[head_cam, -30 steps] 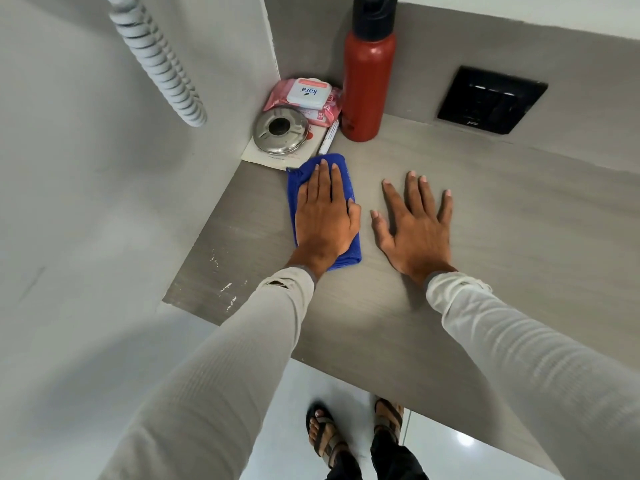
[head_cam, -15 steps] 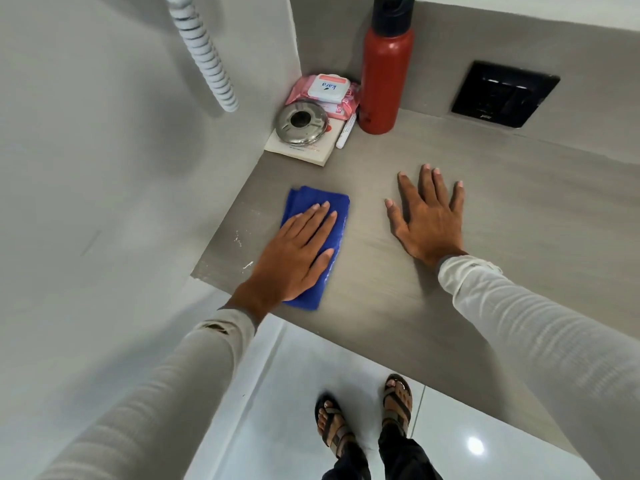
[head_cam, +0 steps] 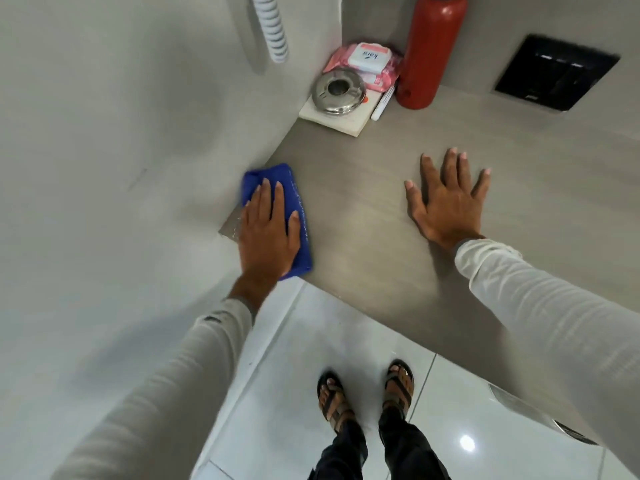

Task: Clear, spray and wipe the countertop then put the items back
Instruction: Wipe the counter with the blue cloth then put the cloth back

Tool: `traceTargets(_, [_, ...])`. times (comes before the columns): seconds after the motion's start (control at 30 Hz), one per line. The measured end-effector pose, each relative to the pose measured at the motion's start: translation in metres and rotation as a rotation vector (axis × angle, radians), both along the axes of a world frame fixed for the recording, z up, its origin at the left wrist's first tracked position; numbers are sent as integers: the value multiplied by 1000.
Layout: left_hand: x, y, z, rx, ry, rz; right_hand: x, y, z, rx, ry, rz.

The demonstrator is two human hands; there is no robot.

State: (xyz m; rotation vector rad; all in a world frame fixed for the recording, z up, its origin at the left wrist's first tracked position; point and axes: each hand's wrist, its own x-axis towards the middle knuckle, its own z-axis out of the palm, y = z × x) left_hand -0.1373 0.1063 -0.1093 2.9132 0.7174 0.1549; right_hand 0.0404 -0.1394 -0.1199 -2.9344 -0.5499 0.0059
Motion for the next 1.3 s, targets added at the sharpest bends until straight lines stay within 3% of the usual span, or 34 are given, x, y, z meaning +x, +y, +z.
traceTargets(0.17, [-27, -73, -4, -9, 26, 25, -2, 1, 1, 9, -7, -19])
traceTargets(0.47, [-22, -219, -9, -178, -139, 77, -1, 0, 6, 15, 8, -11])
traceTargets(0.57, [-17, -191, -9, -139, -86, -24, -1, -2, 5, 12, 7, 6])
traceTargets(0.87, [47, -31, 3, 126, 90, -679, -3, -2, 3, 19, -15, 5])
traceTargets(1.07, [111, 48, 14, 147, 126, -683, 1, -3, -6, 33, -53, 7])
traceTargets(1.3, [91, 66, 9, 102, 45, -543, 0, -3, -2, 21, -48, -1])
